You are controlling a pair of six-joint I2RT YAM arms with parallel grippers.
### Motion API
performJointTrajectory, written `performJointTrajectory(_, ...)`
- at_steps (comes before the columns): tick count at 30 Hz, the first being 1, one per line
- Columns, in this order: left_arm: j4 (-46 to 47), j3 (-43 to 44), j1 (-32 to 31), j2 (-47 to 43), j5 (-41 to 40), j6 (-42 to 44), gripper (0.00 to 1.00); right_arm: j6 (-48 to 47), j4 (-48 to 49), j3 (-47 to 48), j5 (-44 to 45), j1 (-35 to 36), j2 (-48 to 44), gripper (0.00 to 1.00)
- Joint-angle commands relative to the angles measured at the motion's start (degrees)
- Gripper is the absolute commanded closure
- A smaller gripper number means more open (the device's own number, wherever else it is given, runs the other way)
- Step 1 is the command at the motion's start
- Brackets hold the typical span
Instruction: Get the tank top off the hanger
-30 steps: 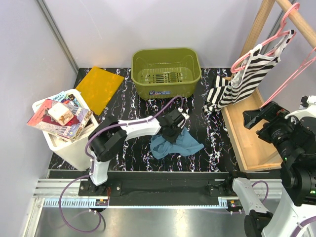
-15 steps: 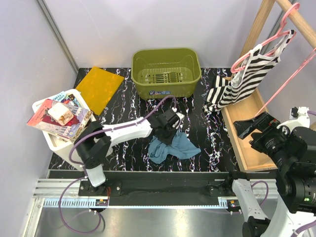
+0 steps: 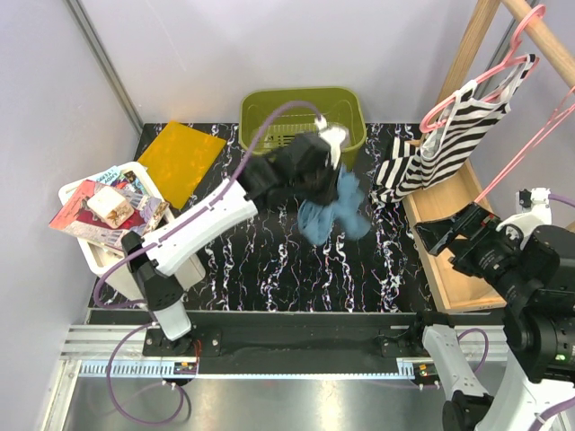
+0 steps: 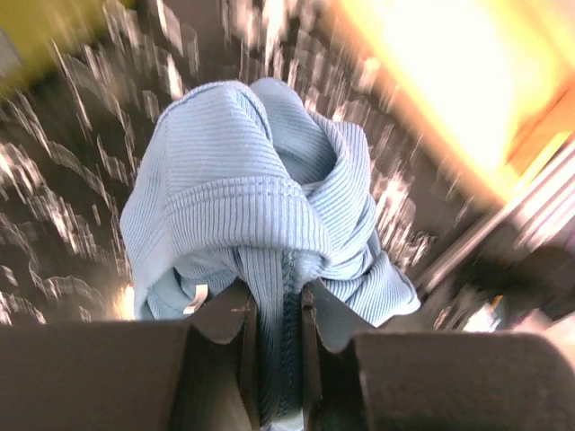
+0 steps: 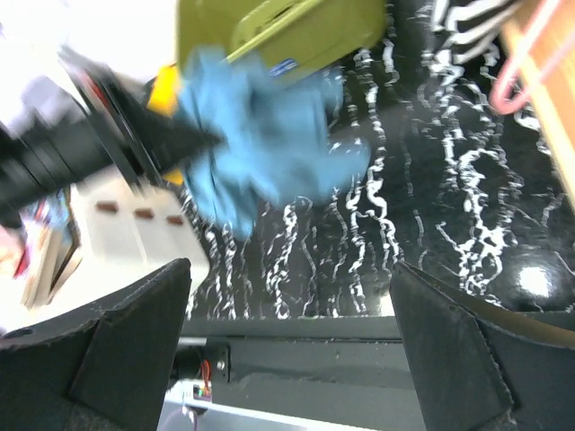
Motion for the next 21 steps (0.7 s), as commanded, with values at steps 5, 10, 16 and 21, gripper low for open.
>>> performJointTrajectory(5, 2.08, 25.17, 4.66, 7.12, -5.5, -0.48, 1.0, -4.3, -7.16, 7.65, -2.46, 3.62, 1.72, 0.0)
performJointTrajectory(10, 11.12, 26.33, 11.69, 8.7, -1.54, -2.83, 1.0, -6.15, -8.93, 14.86, 2.8, 3.8, 5.4, 0.0)
performJointTrajectory(16, 29.75, 19.92, 23.64, 11.25, 11.02, -14.95, 1.0, -7.37, -13.15, 20.4, 6.59, 3.8, 7.7, 0.0)
performJointTrajectory(21, 35.13, 25.34, 27.52, 20.73, 12.79, -17.26, 1.0, -6.5, -14.64, 22.06, 8.7, 3.8, 8.66, 0.0)
